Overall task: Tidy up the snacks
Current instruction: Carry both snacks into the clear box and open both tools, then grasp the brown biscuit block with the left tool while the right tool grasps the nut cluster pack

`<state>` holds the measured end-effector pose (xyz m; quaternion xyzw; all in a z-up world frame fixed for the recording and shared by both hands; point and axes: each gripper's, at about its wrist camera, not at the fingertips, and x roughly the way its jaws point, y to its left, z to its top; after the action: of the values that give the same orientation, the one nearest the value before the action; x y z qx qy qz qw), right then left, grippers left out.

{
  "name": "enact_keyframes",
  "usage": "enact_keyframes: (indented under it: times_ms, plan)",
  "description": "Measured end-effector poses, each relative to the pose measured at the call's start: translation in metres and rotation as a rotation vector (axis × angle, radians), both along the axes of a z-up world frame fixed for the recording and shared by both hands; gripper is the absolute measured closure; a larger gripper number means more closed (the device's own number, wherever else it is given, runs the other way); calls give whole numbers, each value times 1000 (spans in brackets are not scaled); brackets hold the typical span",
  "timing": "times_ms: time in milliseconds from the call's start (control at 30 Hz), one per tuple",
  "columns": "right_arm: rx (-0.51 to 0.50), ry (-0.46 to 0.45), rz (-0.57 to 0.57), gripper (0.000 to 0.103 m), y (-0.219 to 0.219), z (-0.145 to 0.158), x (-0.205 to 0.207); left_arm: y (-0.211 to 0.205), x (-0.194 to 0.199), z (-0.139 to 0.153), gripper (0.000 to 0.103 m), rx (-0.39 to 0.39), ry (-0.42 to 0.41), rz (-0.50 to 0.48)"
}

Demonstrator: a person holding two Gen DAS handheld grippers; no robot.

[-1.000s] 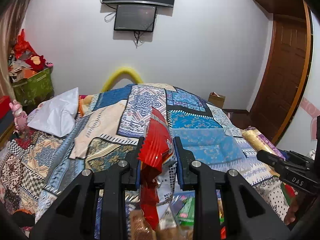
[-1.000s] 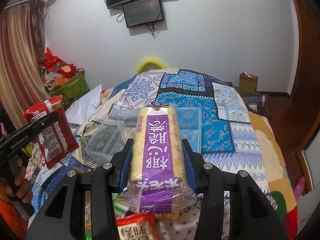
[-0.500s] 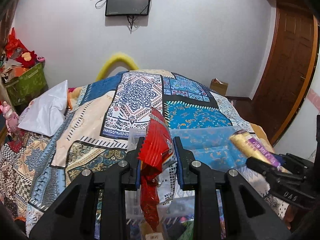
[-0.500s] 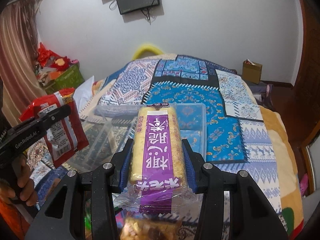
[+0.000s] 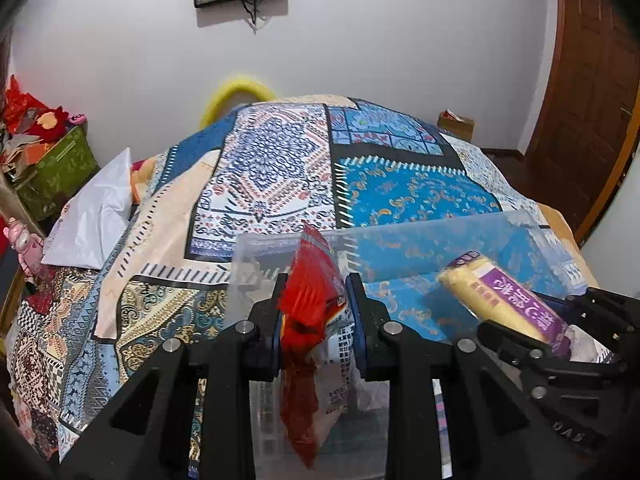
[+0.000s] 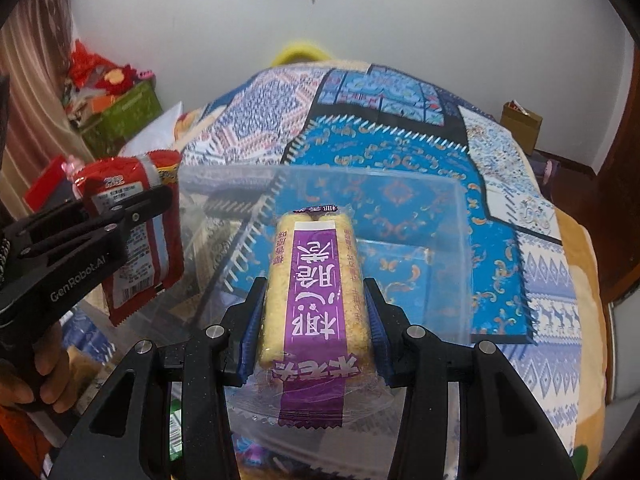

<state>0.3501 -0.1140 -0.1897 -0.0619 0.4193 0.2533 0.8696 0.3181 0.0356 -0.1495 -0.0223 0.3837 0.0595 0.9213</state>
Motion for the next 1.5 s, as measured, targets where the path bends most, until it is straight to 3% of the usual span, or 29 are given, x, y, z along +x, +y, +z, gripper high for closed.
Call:
enact_keyframes:
  times_ms: [100,167,200,367,600,700,900,1200,1500]
  plan:
    - [-18,0,12,60,2,0,-2,-2,3,-2,68,-17,24,-18]
    - [-23,8,12,60,2,0,-3,-2,2,-2,43,-37,33,-23]
    - [-25,11,12,60,3,0,-3,-3,0,0,40,-43,26,-31]
    - [-20,-5,14,55,-2,13,-11,-10,-14,14,36,-43,-2,-61]
    - [29,-63,-2,50,-17,43,-31,7,-45,50,31,-150,-51,-49]
    - [48,-95,-16,40,-26,56,-45,17,-62,62,30,-179,-67,-42]
    - [59,-126,-27,38,-38,67,-71,26,-100,72,29,-151,-70,-29]
    - [58,-108,-28,38,-51,56,-105,32,-149,50,26,-121,-9,-35]
    - [-7,-15,-19,38,-46,12,-113,43,-171,-1,26,-160,110,-7]
